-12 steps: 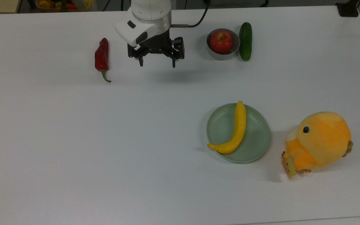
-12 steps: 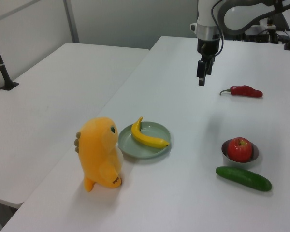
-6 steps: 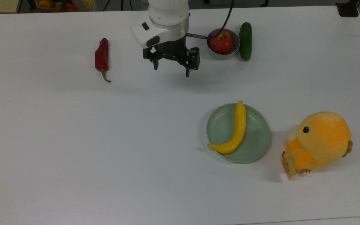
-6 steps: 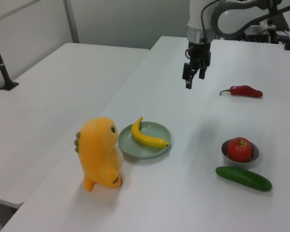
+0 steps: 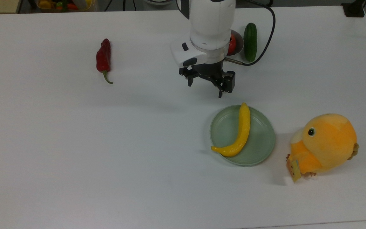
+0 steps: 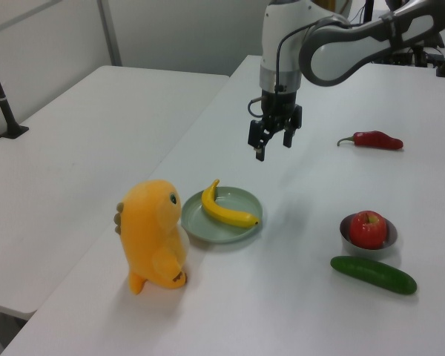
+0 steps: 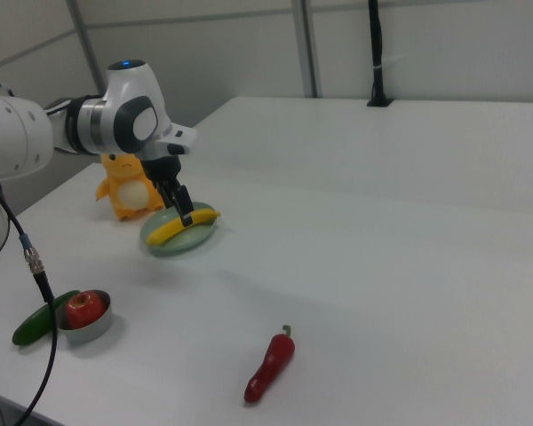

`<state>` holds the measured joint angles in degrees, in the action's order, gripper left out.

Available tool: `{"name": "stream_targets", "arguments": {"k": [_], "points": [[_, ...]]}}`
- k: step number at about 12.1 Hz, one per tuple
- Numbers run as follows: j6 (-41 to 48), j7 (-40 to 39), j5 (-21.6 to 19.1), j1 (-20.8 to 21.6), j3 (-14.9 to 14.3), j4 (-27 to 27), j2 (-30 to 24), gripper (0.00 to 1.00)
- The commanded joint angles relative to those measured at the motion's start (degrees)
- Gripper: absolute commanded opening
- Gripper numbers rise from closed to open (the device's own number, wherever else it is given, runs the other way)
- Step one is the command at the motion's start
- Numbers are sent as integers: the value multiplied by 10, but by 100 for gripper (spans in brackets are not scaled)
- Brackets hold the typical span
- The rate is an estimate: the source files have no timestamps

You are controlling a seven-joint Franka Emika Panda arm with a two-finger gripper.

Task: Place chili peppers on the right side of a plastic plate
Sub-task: 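Swing the gripper over the red chili pepper and lower onto it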

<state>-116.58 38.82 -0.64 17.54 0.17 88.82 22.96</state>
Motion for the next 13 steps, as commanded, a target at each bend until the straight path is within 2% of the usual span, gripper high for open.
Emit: {"name": "stream_targets", "arguments": {"k": [1, 5, 7, 8, 10, 13], "points": [[-2, -15, -1, -2, 2, 0, -19, 100], [44, -213, 11, -49, -7, 109, -126, 100], [55, -289, 24, -52, -43, 179, -181, 100], [54, -324, 44, -48, -65, 214, -200, 100], [48, -363, 76, -47, -103, 254, -209, 100], [41, -428, 123, -52, -151, 283, -200, 100]]}}
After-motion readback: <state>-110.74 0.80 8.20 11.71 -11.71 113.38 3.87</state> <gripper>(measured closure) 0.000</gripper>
